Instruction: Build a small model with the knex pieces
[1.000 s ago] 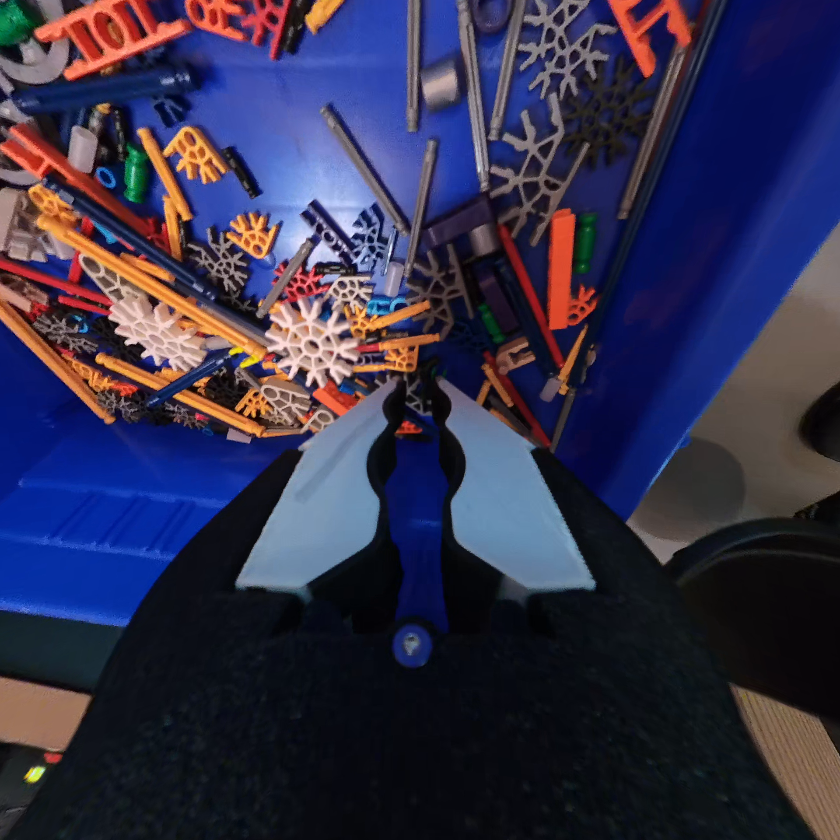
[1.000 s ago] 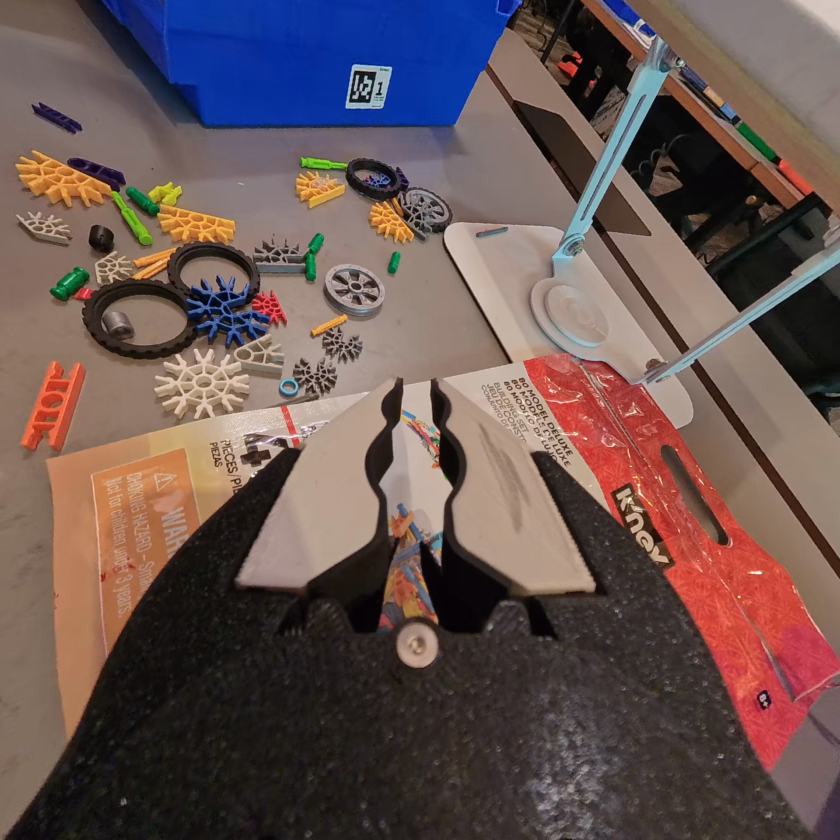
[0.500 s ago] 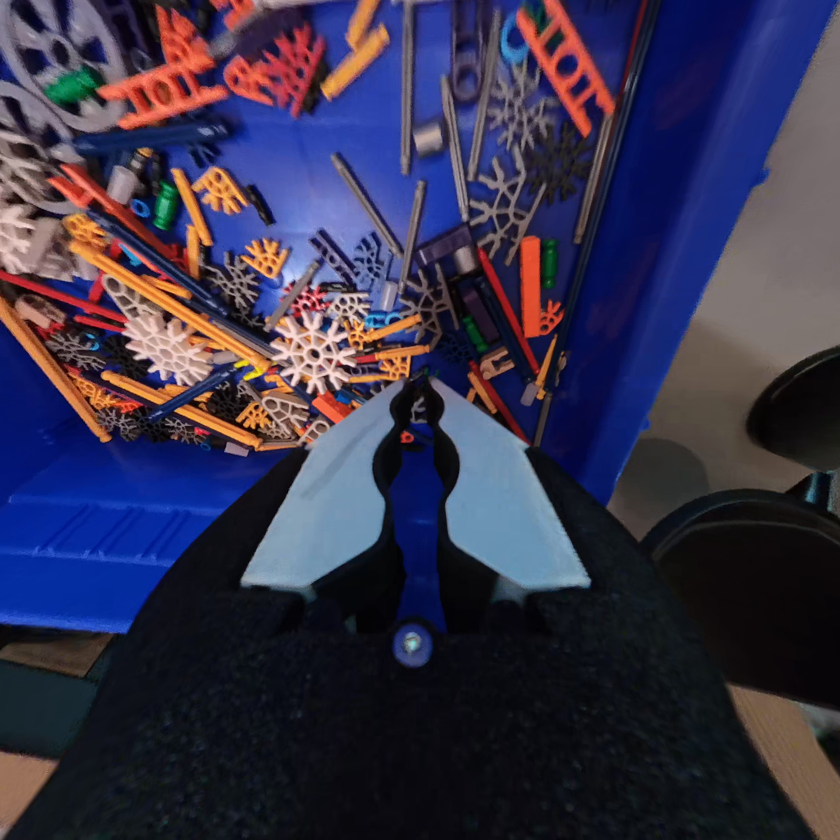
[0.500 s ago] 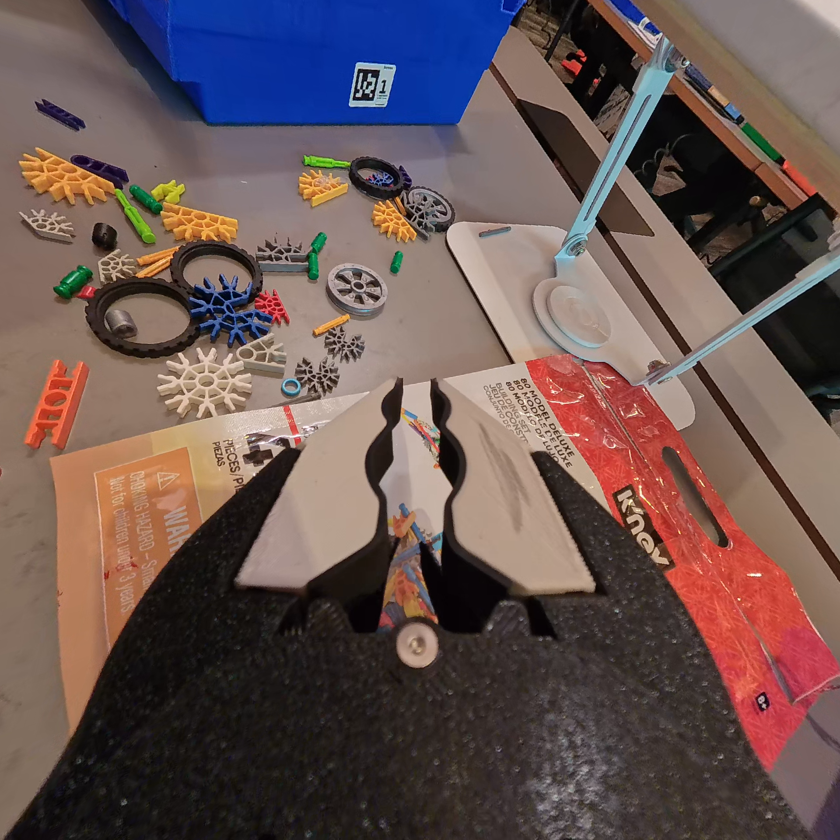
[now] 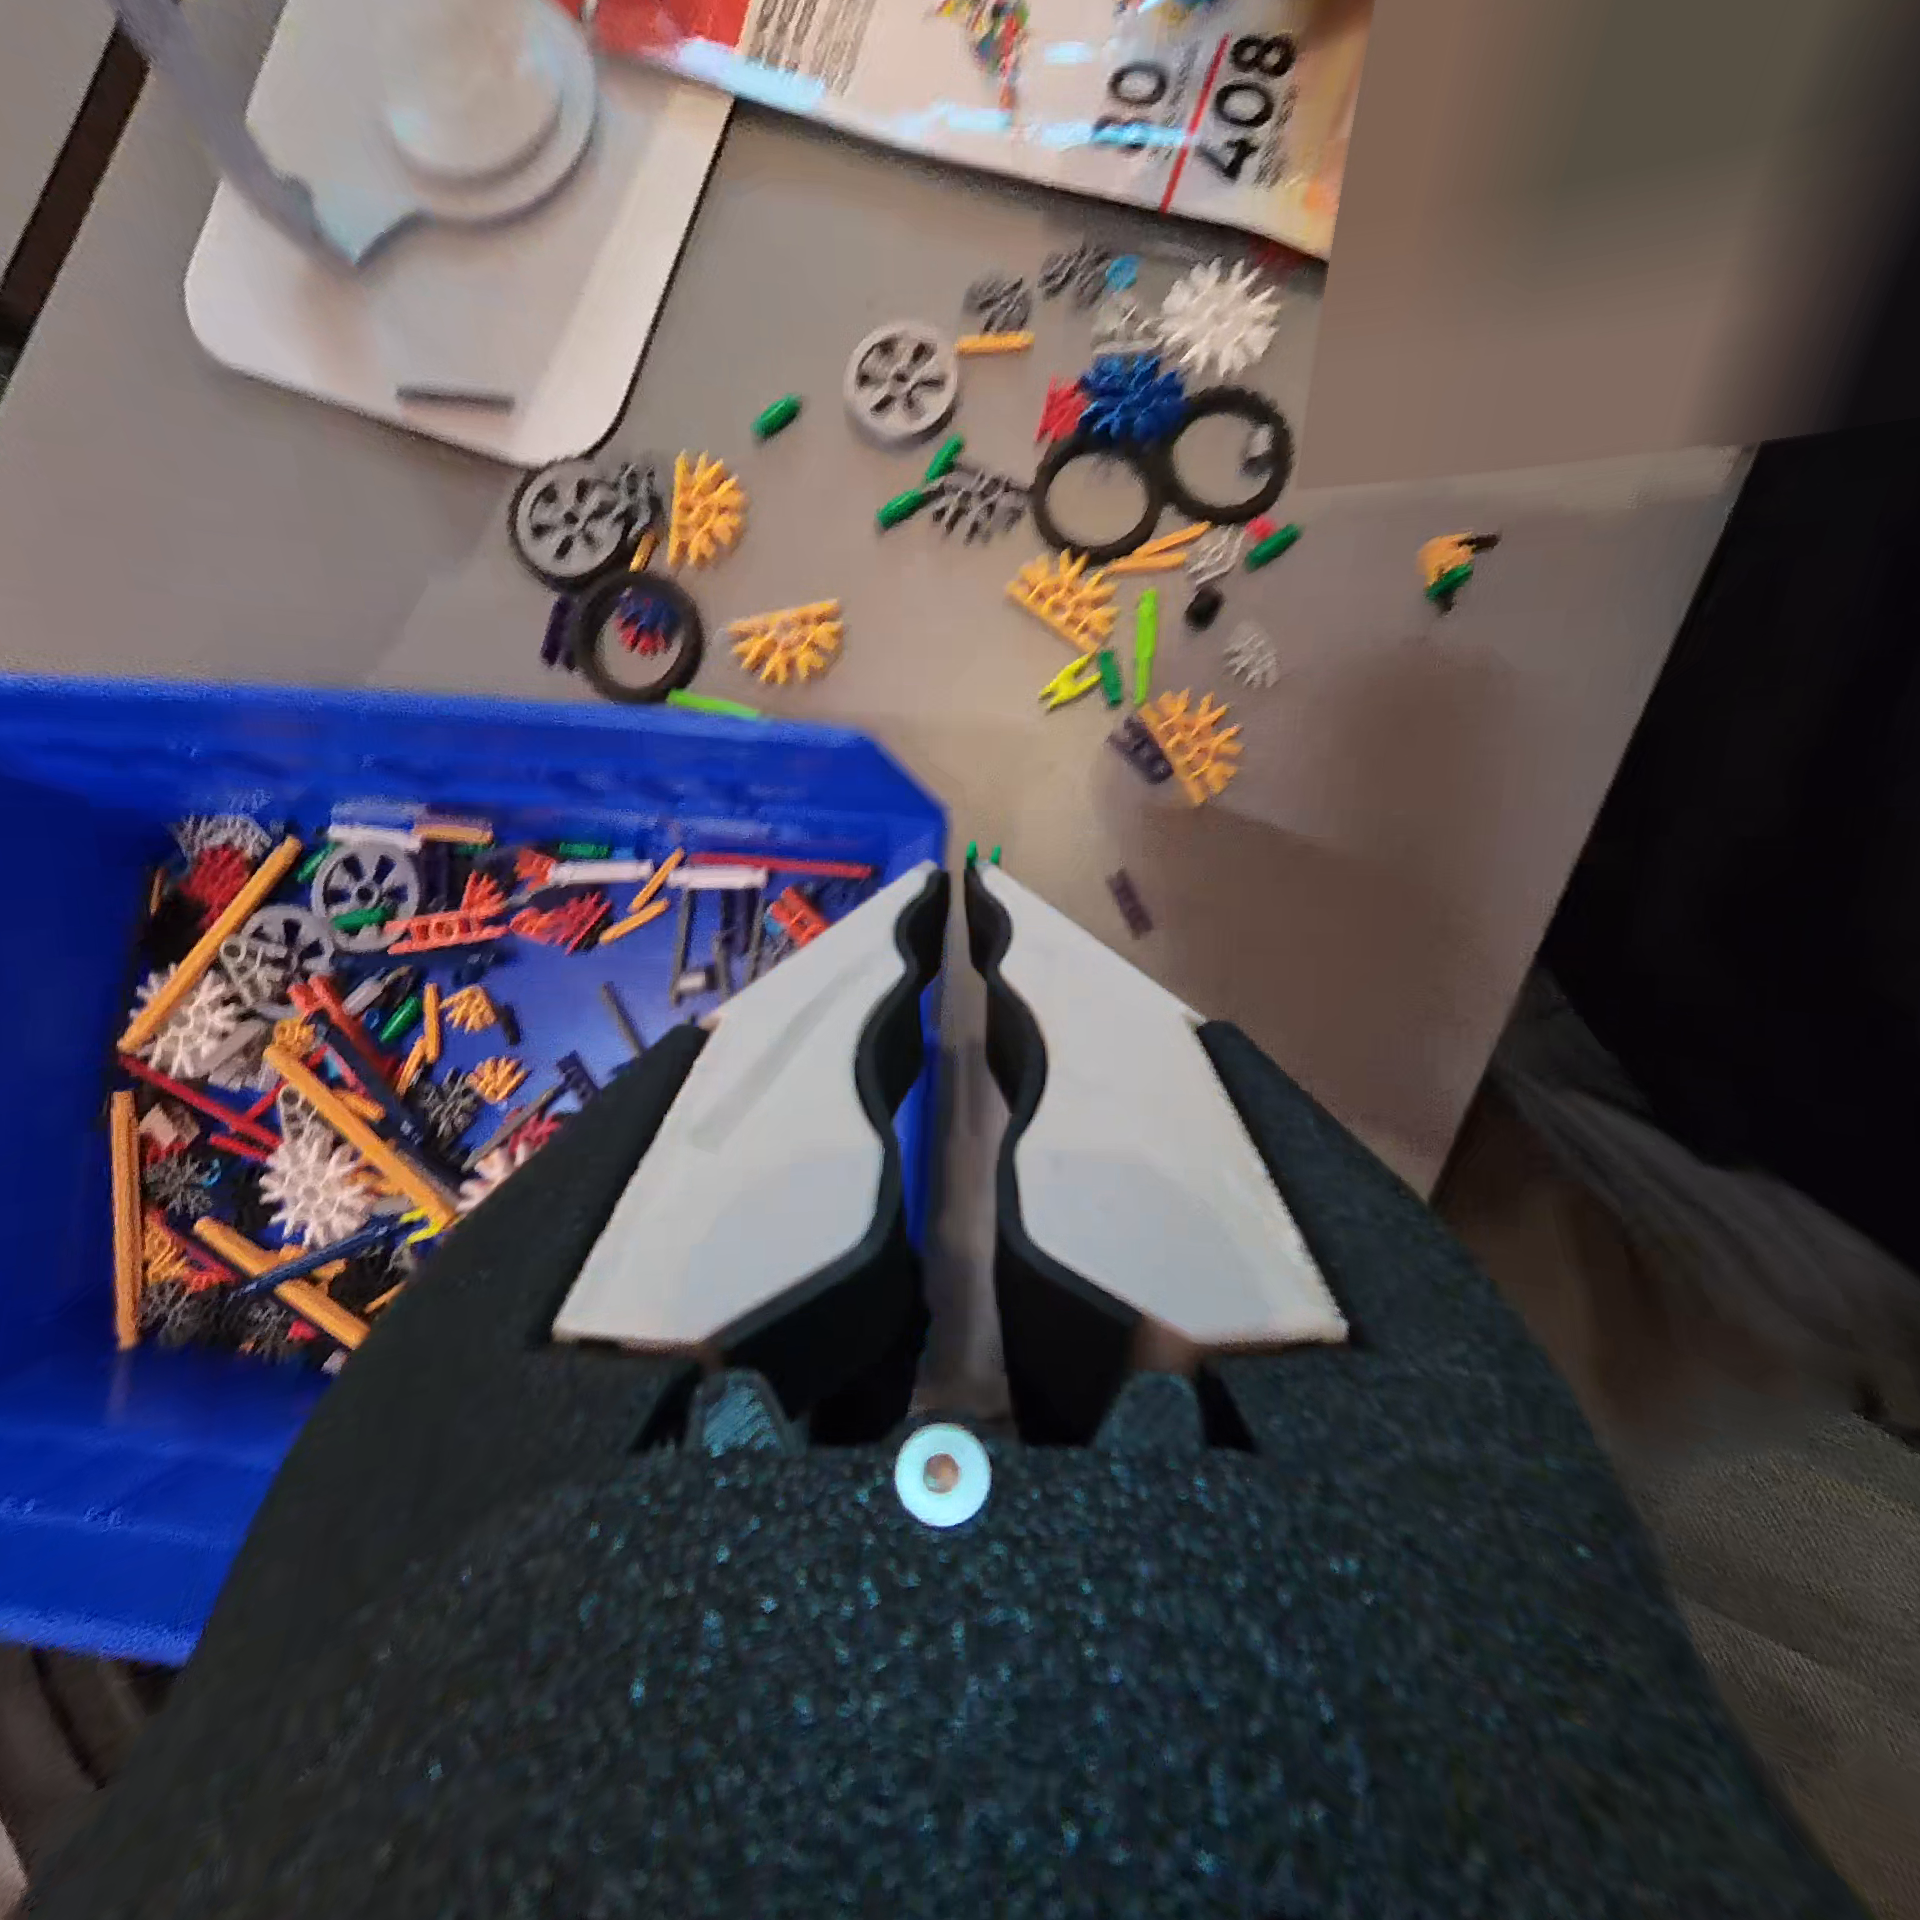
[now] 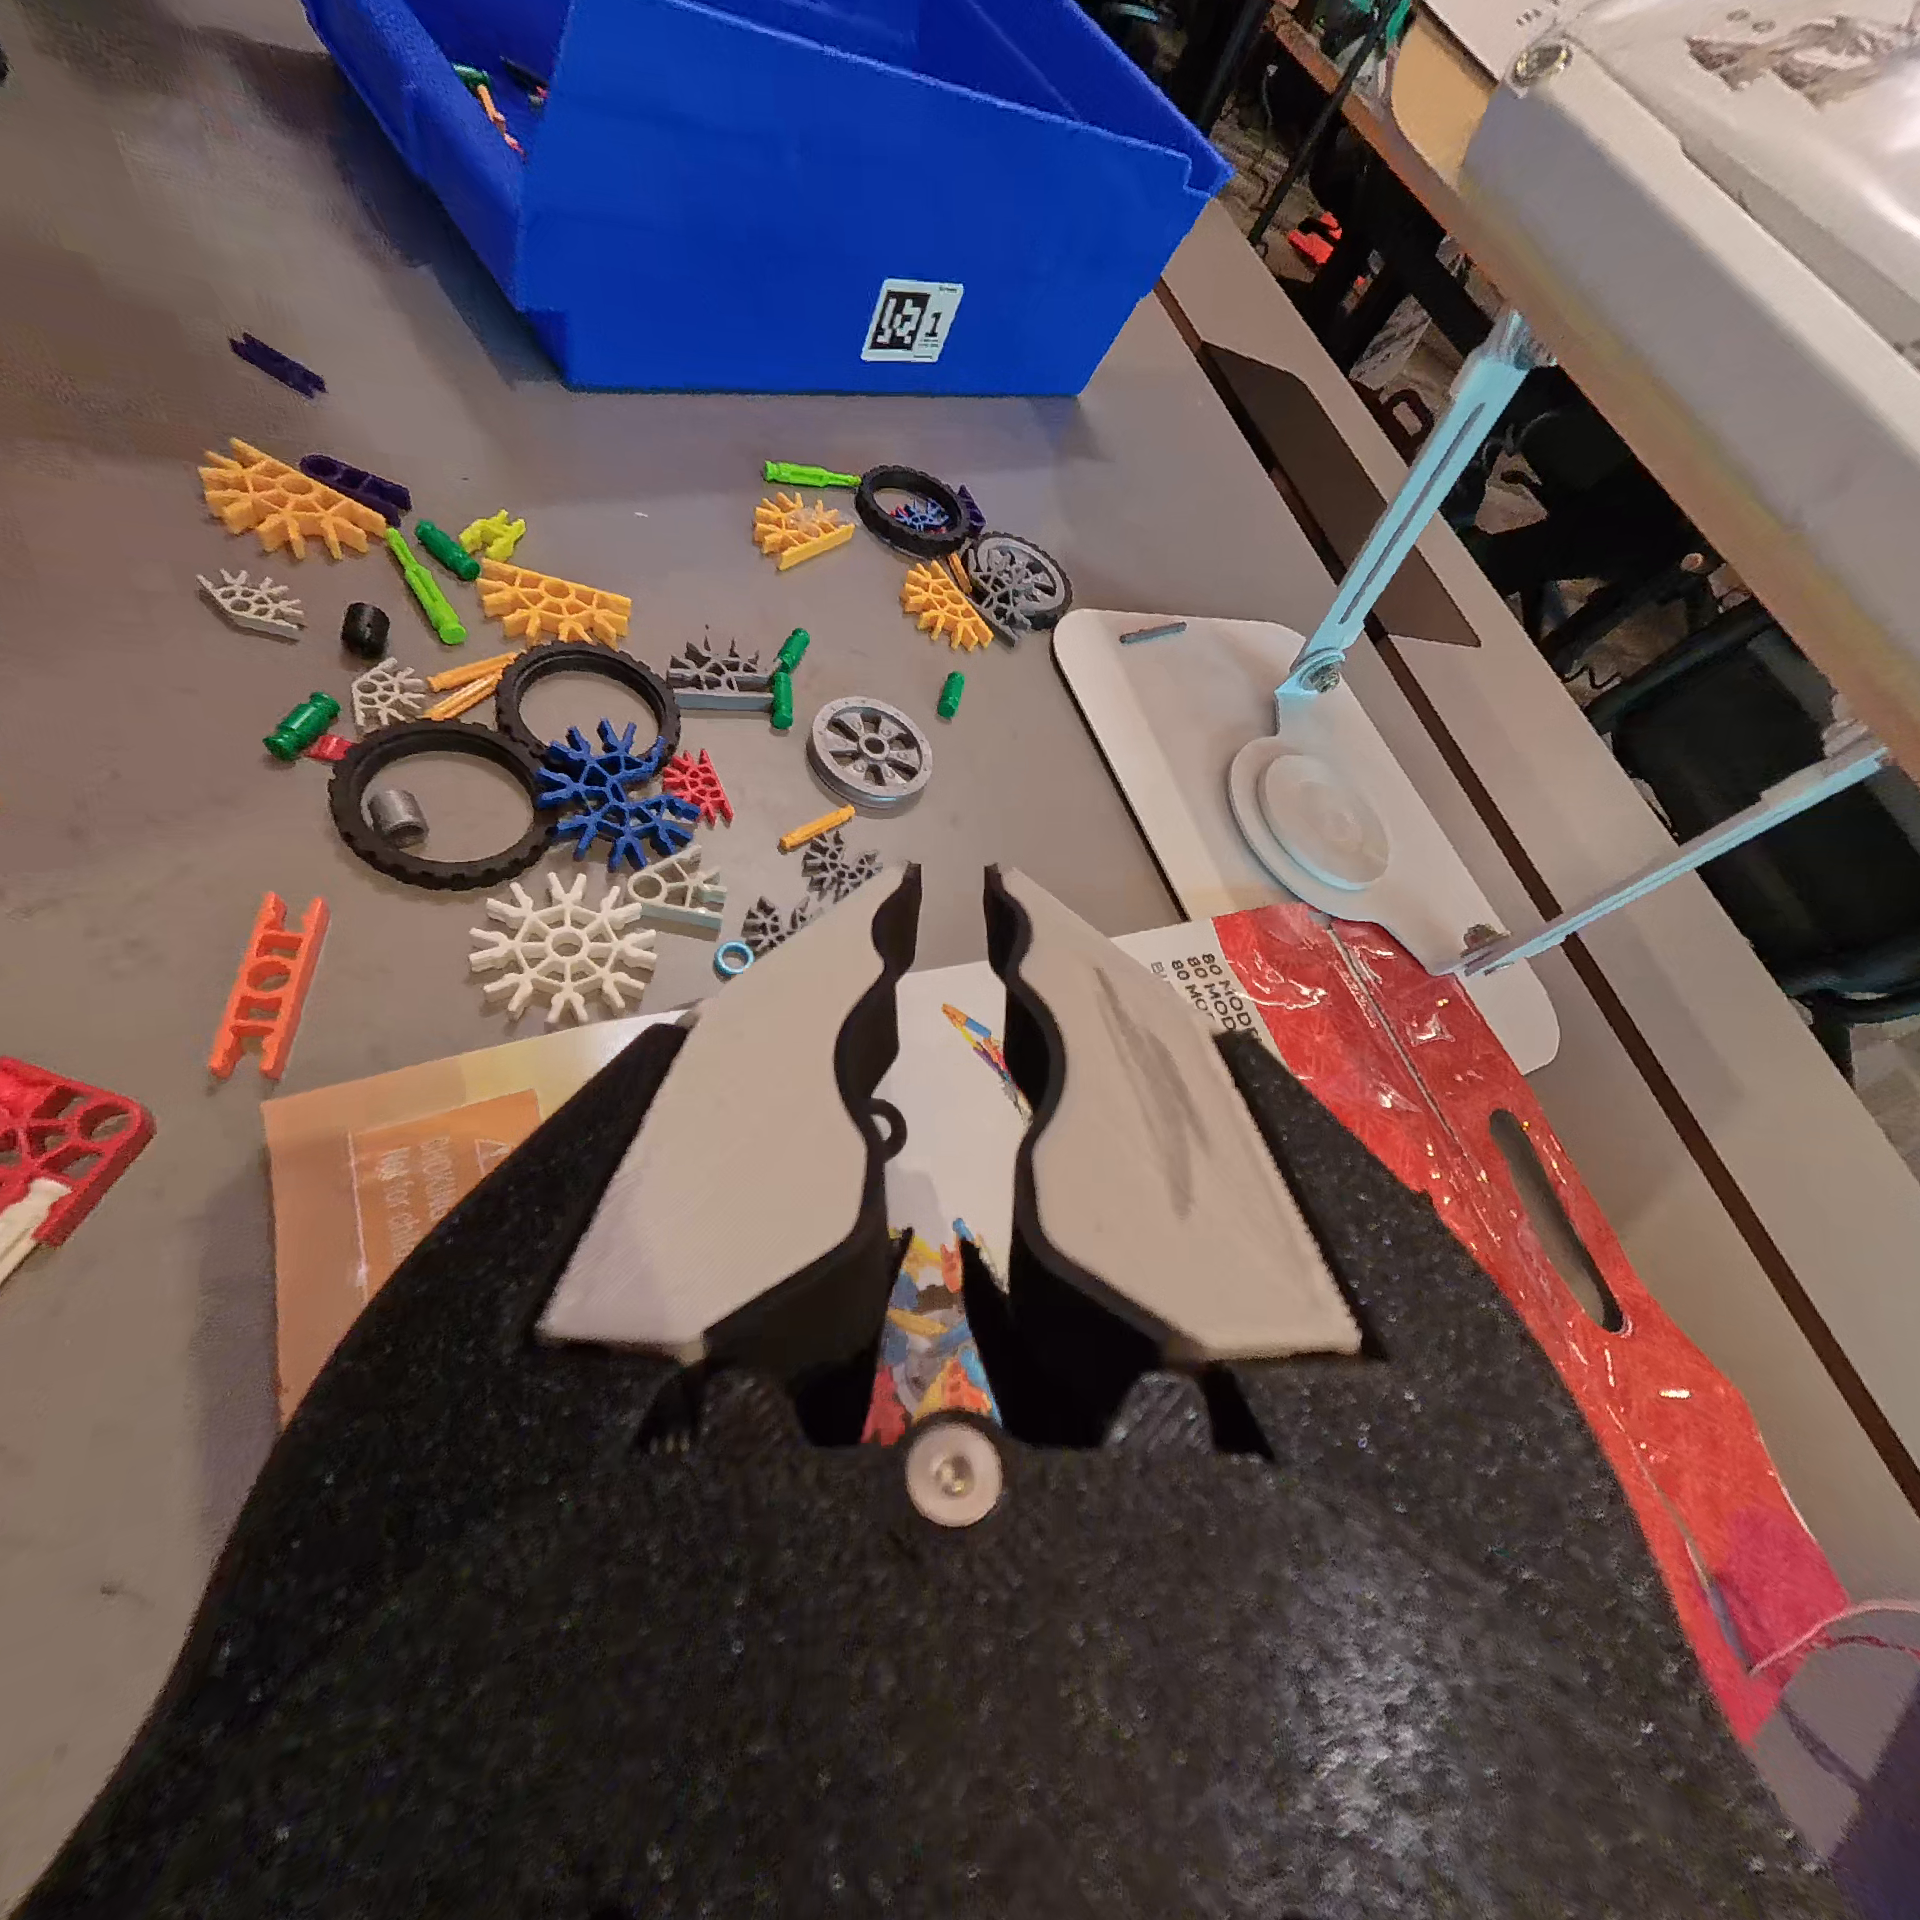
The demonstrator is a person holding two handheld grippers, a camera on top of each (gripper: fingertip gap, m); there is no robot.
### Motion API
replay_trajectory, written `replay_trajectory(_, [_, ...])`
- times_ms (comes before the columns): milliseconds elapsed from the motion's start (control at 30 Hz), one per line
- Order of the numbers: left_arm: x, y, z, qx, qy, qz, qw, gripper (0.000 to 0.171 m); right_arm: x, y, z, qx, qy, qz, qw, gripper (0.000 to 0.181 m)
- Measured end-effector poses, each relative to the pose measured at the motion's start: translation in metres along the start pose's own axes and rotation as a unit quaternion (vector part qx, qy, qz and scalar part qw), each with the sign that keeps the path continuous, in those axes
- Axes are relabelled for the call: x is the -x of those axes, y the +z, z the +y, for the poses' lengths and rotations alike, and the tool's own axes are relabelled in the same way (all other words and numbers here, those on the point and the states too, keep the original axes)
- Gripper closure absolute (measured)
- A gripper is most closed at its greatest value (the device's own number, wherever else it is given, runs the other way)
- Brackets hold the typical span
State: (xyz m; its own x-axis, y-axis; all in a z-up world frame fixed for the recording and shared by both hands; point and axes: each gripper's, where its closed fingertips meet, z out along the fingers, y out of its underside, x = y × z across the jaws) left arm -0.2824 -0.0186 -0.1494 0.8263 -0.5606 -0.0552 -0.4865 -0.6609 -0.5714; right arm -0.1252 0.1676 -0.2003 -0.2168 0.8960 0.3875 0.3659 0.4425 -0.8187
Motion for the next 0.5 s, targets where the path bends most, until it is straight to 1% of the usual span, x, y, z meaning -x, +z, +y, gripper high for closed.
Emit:
replay_trajectory(33, [-0.011,0.004,-0.009,-0.006,0.0,-0.005,1.0,0.17,0.002,-0.001,-0.002,-0.002,-0.003,-0.002,1.0,0.17])
replay_trajectory(100, [-0.041,0.017,-0.026,-0.027,0.004,0.011,1.0,0.169,0.009,-0.001,-0.008,-0.007,-0.008,-0.015,1.0,0.17])
replay_trajectory(167, [-0.065,0.036,-0.038,-0.044,-0.007,0.023,0.999,0.169,0.019,-0.001,-0.013,-0.011,-0.014,-0.032,0.999,0.17])
replay_trajectory(233, [-0.084,0.058,-0.044,-0.054,-0.011,0.033,0.998,0.17,0.027,-0.001,-0.016,-0.01,-0.026,-0.041,0.999,0.17])
replay_trajectory(300, [-0.101,0.08,-0.044,-0.05,-0.019,0.053,0.997,0.17,0.033,0.0,-0.018,-0.009,-0.037,-0.049,0.998,0.17])
replay_trajectory(400, [-0.113,0.106,-0.04,-0.033,-0.025,0.052,0.998,0.17,0.047,0.0,-0.022,-0.014,-0.039,-0.079,0.996,0.17])
replay_trajectory(433, [-0.117,0.111,-0.042,-0.038,-0.026,0.055,0.997,0.17,0.056,0.0,-0.025,-0.017,-0.039,-0.097,0.994,0.17])
replay_trajectory(500, [-0.119,0.116,-0.052,-0.069,-0.04,0.056,0.995,0.17,0.081,0.0,-0.029,-0.019,-0.042,-0.151,0.988,0.17])
